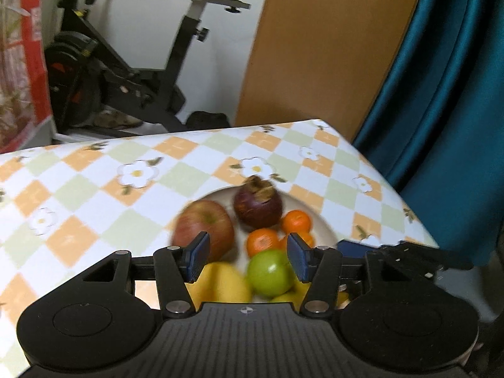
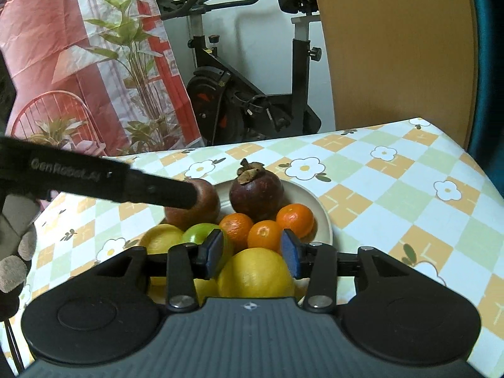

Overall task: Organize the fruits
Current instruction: 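Move the left gripper back to the two brown longans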

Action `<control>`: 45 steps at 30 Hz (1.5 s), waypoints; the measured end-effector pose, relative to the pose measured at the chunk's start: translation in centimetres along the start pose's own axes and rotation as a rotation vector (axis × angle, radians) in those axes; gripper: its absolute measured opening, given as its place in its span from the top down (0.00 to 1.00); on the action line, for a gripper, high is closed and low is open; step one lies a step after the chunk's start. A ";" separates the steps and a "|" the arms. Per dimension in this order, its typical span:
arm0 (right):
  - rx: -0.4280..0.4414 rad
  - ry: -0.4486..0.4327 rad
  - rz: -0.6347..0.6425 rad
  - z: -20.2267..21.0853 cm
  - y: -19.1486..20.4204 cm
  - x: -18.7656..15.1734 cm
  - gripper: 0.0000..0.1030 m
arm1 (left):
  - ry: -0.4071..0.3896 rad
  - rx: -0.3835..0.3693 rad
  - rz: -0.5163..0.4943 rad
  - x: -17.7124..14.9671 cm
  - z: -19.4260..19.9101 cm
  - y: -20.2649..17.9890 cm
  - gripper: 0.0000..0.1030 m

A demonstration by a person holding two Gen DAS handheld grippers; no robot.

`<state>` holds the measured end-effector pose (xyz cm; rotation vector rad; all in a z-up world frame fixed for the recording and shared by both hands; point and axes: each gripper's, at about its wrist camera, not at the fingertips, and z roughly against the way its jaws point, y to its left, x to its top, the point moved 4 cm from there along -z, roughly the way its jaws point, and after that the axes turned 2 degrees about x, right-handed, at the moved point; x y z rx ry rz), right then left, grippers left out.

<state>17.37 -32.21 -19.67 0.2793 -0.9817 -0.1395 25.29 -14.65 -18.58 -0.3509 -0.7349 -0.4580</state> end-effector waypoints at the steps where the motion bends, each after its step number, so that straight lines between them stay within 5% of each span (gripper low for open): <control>1: -0.004 -0.002 -0.004 0.3 0.3 -0.1 0.53 | -0.003 0.005 -0.001 -0.2 0.6 0.4 0.45; 21: 0.083 -0.011 0.122 2.2 9.9 -1.3 0.47 | -0.112 0.161 0.013 -4.9 10.6 8.3 0.45; 45: 0.212 0.128 0.276 -0.8 17.5 -7.0 0.47 | -0.115 0.181 0.164 -9.9 12.4 12.2 0.46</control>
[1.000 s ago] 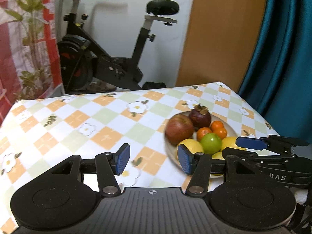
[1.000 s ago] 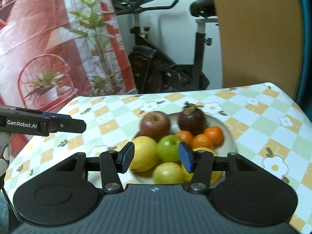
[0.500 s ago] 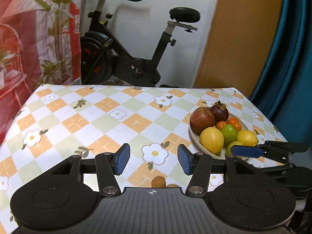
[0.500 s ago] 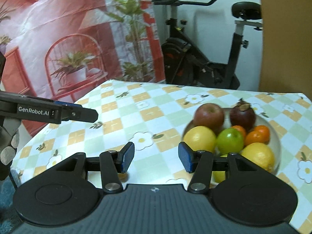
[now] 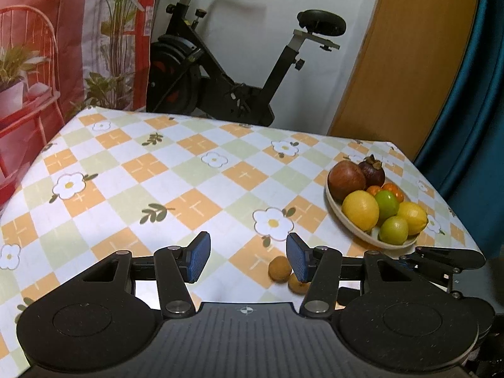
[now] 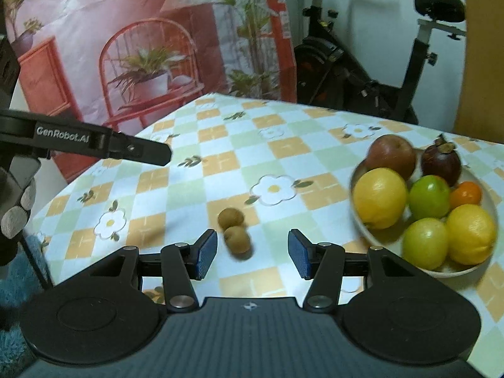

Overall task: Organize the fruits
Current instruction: 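Move the left gripper back to the two brown longans, then close the left gripper on one longan while the right gripper closes on the other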

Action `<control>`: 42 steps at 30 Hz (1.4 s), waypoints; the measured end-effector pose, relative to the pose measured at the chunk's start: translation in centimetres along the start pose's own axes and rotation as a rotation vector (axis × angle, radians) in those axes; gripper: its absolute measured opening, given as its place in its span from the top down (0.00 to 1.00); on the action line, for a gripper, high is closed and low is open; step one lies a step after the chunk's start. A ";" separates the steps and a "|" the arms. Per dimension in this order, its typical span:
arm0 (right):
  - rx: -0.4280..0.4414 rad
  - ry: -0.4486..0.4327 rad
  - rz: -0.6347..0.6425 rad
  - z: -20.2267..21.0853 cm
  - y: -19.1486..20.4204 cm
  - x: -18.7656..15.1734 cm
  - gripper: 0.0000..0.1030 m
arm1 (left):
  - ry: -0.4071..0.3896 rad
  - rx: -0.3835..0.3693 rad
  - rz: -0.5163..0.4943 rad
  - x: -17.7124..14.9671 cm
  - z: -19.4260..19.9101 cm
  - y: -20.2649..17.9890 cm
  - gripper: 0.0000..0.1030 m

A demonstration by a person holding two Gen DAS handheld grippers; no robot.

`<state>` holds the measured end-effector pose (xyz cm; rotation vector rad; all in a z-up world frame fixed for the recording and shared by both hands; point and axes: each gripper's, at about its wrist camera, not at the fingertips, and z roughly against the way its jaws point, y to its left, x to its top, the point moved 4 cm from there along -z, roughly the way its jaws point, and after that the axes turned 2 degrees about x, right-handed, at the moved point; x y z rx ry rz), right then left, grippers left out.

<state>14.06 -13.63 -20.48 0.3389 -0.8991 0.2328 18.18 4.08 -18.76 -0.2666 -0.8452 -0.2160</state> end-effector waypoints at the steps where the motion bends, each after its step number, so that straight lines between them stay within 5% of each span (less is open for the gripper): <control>1: 0.003 0.007 0.006 -0.3 0.2 -0.1 0.47 | 0.004 -0.002 0.003 -0.2 -0.2 0.0 0.46; 9: 0.017 0.054 0.078 -3.6 1.2 -0.2 0.50 | 0.021 -0.014 0.020 -0.8 -0.9 0.3 0.50; 18: 0.040 0.092 0.098 -6.1 1.0 0.0 0.72 | 0.049 -0.023 0.030 -1.1 -2.2 0.1 0.50; 36: 0.007 0.038 0.069 -2.5 -1.5 -1.2 0.72 | 0.140 -0.061 -0.020 -2.2 -7.4 -2.8 0.51; 42: -0.017 0.006 0.030 -0.9 -3.1 -1.3 0.72 | 0.160 -0.048 -0.006 -2.7 -8.2 -2.9 0.68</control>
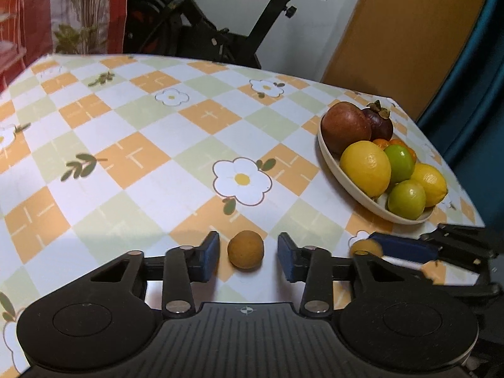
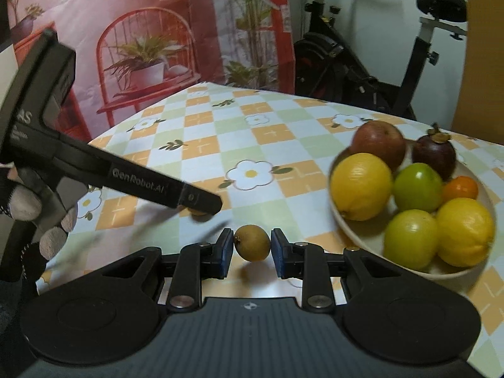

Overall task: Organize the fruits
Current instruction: 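Close the left gripper on one longan while the right gripper closes on the other, then carry both longans onto the plate and open both grippers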

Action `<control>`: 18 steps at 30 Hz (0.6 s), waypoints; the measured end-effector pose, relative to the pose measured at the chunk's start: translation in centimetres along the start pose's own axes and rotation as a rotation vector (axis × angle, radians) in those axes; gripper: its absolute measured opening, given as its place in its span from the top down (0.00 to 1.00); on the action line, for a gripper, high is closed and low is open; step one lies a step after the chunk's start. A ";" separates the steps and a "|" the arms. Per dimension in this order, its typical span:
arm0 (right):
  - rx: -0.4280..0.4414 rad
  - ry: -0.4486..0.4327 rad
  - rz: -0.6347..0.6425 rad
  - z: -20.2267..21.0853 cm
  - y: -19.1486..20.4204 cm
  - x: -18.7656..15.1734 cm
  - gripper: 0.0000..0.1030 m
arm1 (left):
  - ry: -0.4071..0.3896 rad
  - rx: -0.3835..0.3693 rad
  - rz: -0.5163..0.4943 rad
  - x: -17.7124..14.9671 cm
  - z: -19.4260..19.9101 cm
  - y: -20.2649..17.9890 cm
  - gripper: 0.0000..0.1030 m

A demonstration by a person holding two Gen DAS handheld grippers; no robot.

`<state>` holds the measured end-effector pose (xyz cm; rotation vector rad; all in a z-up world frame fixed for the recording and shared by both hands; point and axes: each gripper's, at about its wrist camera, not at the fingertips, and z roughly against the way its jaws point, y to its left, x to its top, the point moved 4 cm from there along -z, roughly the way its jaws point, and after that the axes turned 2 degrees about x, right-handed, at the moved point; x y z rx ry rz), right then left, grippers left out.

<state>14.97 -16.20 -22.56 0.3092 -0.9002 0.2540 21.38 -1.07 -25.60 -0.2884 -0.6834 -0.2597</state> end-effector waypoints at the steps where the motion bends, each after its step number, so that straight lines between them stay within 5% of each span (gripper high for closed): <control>1: -0.004 -0.005 -0.006 0.2 -0.2 0.0 0.72 | 0.001 0.008 -0.011 0.0 -0.1 -0.1 0.74; 18: -0.080 -0.119 -0.091 3.8 -4.3 0.8 0.72 | -0.096 -0.105 -0.119 3.7 2.4 -5.9 0.74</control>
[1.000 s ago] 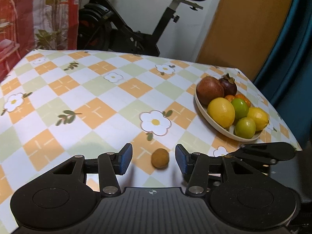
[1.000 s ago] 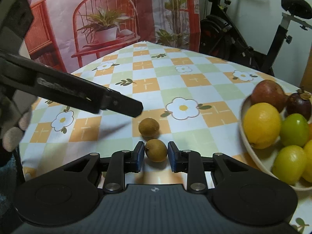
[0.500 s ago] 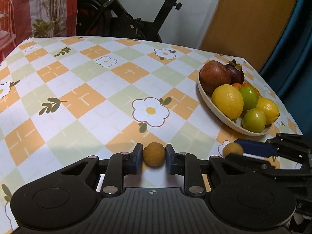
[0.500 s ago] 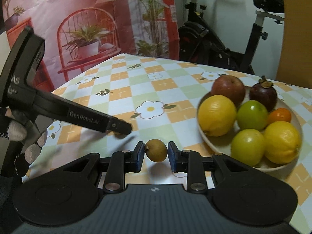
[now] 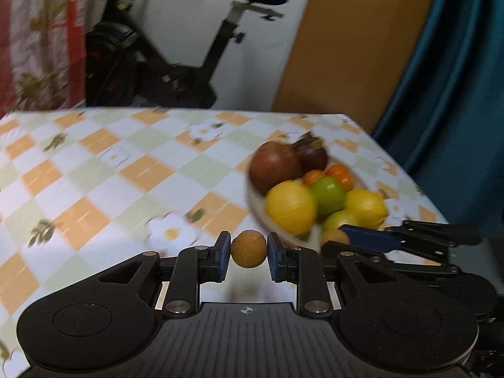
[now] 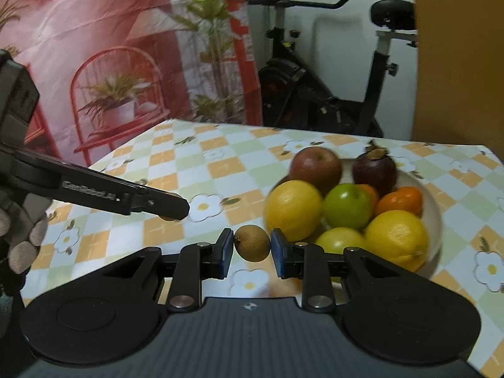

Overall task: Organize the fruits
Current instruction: 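Carry both longans onto the plate and open both grippers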

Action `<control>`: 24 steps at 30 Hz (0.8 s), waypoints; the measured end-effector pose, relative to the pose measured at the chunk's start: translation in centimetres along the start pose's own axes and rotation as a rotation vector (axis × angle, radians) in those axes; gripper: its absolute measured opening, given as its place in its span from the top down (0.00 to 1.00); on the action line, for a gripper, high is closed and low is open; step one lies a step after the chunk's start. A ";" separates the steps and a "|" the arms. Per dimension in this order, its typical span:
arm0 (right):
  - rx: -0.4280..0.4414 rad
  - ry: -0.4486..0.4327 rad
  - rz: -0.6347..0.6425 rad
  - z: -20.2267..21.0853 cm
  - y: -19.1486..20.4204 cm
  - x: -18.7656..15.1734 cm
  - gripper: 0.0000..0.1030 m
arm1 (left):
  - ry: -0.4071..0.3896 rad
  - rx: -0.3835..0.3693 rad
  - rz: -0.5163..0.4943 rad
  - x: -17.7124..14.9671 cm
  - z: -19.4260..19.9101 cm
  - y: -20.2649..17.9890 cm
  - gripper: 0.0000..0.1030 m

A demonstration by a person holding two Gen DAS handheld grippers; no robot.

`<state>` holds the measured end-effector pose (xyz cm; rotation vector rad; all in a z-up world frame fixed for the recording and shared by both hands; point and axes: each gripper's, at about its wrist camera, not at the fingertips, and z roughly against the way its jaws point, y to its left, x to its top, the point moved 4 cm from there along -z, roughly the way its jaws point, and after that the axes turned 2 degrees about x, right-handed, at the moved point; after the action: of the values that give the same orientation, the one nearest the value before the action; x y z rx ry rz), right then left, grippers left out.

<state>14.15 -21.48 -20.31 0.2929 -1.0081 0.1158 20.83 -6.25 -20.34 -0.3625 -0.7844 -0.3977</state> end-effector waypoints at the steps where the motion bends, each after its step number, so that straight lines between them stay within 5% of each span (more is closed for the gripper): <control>1: -0.006 -0.007 -0.008 0.2 -0.3 0.1 0.72 | -0.006 -0.009 -0.013 0.5 -0.1 -0.5 0.74; 12: -0.103 -0.108 -0.064 1.6 -6.0 3.1 0.72 | -0.043 -0.058 -0.056 4.9 -3.7 -4.7 0.74; 24: -0.129 -0.073 -0.058 -1.3 -9.2 3.3 0.72 | 0.001 -0.050 -0.124 5.4 -8.2 -5.9 0.74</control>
<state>19.03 -30.02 -19.90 0.2099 -1.0735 -0.0130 26.47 -16.20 -20.80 -0.3614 -0.7990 -0.5345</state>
